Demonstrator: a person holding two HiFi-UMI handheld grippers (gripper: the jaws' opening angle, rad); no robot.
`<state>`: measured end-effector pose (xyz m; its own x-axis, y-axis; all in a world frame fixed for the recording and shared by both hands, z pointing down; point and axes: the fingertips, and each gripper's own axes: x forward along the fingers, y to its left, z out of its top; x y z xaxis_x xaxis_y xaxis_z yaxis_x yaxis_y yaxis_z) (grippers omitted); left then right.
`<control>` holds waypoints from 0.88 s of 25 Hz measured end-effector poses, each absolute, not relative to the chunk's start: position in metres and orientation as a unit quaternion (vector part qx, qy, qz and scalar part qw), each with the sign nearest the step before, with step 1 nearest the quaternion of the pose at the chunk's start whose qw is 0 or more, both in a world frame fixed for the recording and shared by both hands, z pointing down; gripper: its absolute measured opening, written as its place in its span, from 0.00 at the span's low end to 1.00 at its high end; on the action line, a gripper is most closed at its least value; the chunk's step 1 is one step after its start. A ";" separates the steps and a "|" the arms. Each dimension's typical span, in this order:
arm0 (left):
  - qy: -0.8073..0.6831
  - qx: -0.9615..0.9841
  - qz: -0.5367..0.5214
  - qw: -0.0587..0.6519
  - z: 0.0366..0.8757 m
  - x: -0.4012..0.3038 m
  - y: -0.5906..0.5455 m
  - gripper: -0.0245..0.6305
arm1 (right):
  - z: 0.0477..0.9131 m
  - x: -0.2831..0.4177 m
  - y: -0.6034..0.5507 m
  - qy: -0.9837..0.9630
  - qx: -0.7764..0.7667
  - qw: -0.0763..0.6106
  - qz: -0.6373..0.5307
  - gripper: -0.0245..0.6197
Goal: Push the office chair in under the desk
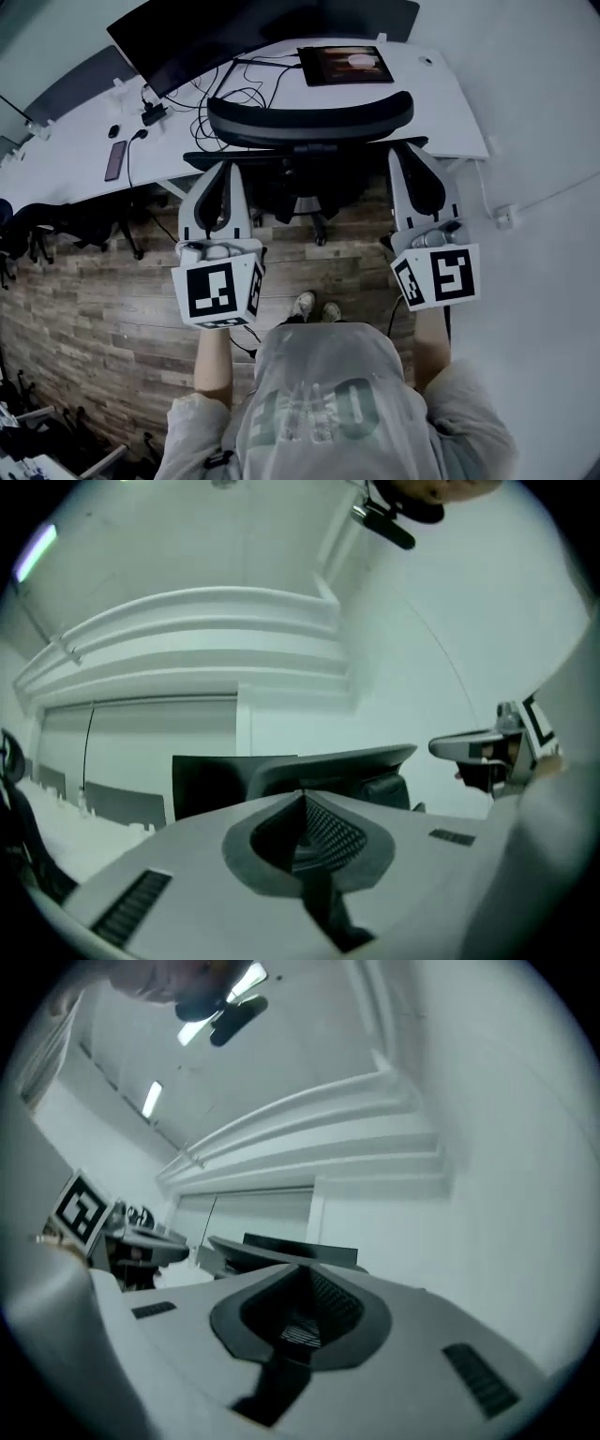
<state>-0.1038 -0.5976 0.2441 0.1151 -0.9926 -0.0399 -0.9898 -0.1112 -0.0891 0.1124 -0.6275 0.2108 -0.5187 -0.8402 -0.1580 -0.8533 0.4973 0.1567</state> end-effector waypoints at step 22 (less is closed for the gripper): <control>0.659 -0.752 0.007 0.008 0.284 -0.060 -0.583 0.06 | 0.261 0.075 -0.590 0.883 -0.464 0.006 0.076 0.07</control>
<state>-0.0598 -0.5828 0.2844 0.1312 -0.9911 -0.0212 -0.9914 -0.1312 -0.0016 0.0751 -0.5899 0.2615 -0.5693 -0.8181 -0.0810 -0.8200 0.5578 0.1284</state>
